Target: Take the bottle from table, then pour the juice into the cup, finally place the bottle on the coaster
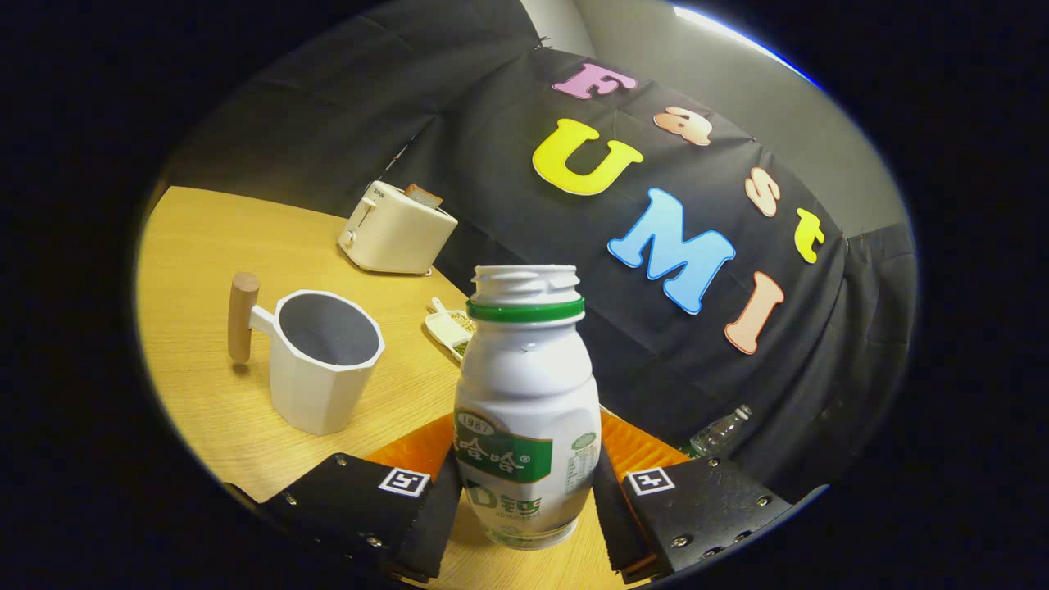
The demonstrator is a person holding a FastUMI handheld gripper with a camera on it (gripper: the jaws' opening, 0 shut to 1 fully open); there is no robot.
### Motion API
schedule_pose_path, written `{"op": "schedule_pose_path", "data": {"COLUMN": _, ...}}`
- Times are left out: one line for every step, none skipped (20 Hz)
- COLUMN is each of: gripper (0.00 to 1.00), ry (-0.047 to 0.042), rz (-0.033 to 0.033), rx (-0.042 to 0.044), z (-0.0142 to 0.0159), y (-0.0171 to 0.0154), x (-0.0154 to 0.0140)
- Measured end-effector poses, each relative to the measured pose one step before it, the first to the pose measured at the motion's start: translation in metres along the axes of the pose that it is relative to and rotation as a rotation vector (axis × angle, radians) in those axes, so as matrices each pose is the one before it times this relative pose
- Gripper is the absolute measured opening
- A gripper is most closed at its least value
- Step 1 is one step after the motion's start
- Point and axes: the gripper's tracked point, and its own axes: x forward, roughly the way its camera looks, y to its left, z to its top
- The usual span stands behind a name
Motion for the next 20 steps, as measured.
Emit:
{"op": "schedule_pose_path", "data": {"gripper": 0.73, "ry": 0.00607, "rz": 0.00707, "rx": -0.02324, "z": 0.00003, "y": 0.00187, "x": 0.00174}}
{"op": "schedule_pose_path", "data": {"gripper": 0.73, "ry": 0.00833, "rz": 0.01647, "rx": -0.02562, "z": 0.00024, "y": 0.00472, "x": 0.00253}}
{"op": "schedule_pose_path", "data": {"gripper": 0.73, "ry": 0.00307, "rz": 0.01006, "rx": -0.0155, "z": 0.0015, "y": 0.00339, "x": 0.00389}}
{"op": "schedule_pose_path", "data": {"gripper": 0.73, "ry": 0.00265, "rz": 0.00895, "rx": -0.0138, "z": 0.00121, "y": 0.00175, "x": 0.00205}}
{"op": "schedule_pose_path", "data": {"gripper": 0.73, "ry": 0.00567, "rz": 0.00765, "rx": -0.01993, "z": -0.00017, "y": 0.0023, "x": 0.0023}}
{"op": "schedule_pose_path", "data": {"gripper": 0.73, "ry": 0.00569, "rz": 0.00407, "rx": -0.0275, "z": 0.00052, "y": 0.00178, "x": 0.00226}}
{"op": "schedule_pose_path", "data": {"gripper": 0.73, "ry": 0.00969, "rz": -0.00187, "rx": -0.02955, "z": -0.00097, "y": 0.00008, "x": 0.00162}}
{"op": "schedule_pose_path", "data": {"gripper": 0.73, "ry": 0.01006, "rz": -0.00283, "rx": -0.02803, "z": -0.00114, "y": 0.00098, "x": 0.00111}}
{"op": "schedule_pose_path", "data": {"gripper": 0.73, "ry": 0.00863, "rz": 0.001, "rx": -0.02043, "z": -0.00181, "y": 0.00081, "x": 0.00284}}
{"op": "schedule_pose_path", "data": {"gripper": 0.73, "ry": 0.0052, "rz": 0.00379, "rx": -0.01756, "z": -0.00001, "y": 0.00212, "x": 0.00155}}
{"op": "schedule_pose_path", "data": {"gripper": 0.73, "ry": 0.00541, "rz": 0.00363, "rx": -0.02006, "z": -0.00098, "y": 0.00207, "x": 0.00228}}
{"op": "schedule_pose_path", "data": {"gripper": 0.73, "ry": 0.00524, "rz": -0.00102, "rx": -0.02476, "z": -0.00053, "y": 0.00033, "x": 0.00127}}
{"op": "schedule_pose_path", "data": {"gripper": 0.73, "ry": 0.00236, "rz": -0.00788, "rx": -0.02868, "z": -0.0008, "y": -0.00186, "x": -0.00147}}
{"op": "schedule_pose_path", "data": {"gripper": 0.73, "ry": 0.00061, "rz": -0.01232, "rx": -0.02984, "z": 0.0011, "y": -0.00234, "x": -0.00074}}
{"op": "schedule_pose_path", "data": {"gripper": 0.73, "ry": -0.00062, "rz": -0.01086, "rx": -0.0285, "z": 0.00148, "y": -0.00164, "x": 0.00154}}
{"op": "schedule_pose_path", "data": {"gripper": 0.73, "ry": -0.00068, "rz": -0.01008, "rx": -0.02676, "z": 0.0015, "y": -0.00151, "x": -0.00092}}
{"op": "schedule_pose_path", "data": {"gripper": 0.73, "ry": 0.00013, "rz": -0.00978, "rx": -0.02419, "z": 0.00092, "y": -0.0012, "x": 0.00004}}
{"op": "schedule_pose_path", "data": {"gripper": 0.73, "ry": -0.00068, "rz": -0.00859, "rx": -0.01914, "z": 0.00059, "y": -0.00137, "x": -0.00129}}
{"op": "schedule_pose_path", "data": {"gripper": 0.73, "ry": 0.00069, "rz": -0.00195, "rx": -0.01472, "z": 0.0012, "y": 0.00034, "x": 0.00119}}
{"op": "schedule_pose_path", "data": {"gripper": 0.73, "ry": 0.00105, "rz": 0.0003, "rx": -0.00938, "z": 0.00153, "y": 0.00054, "x": 0.00099}}
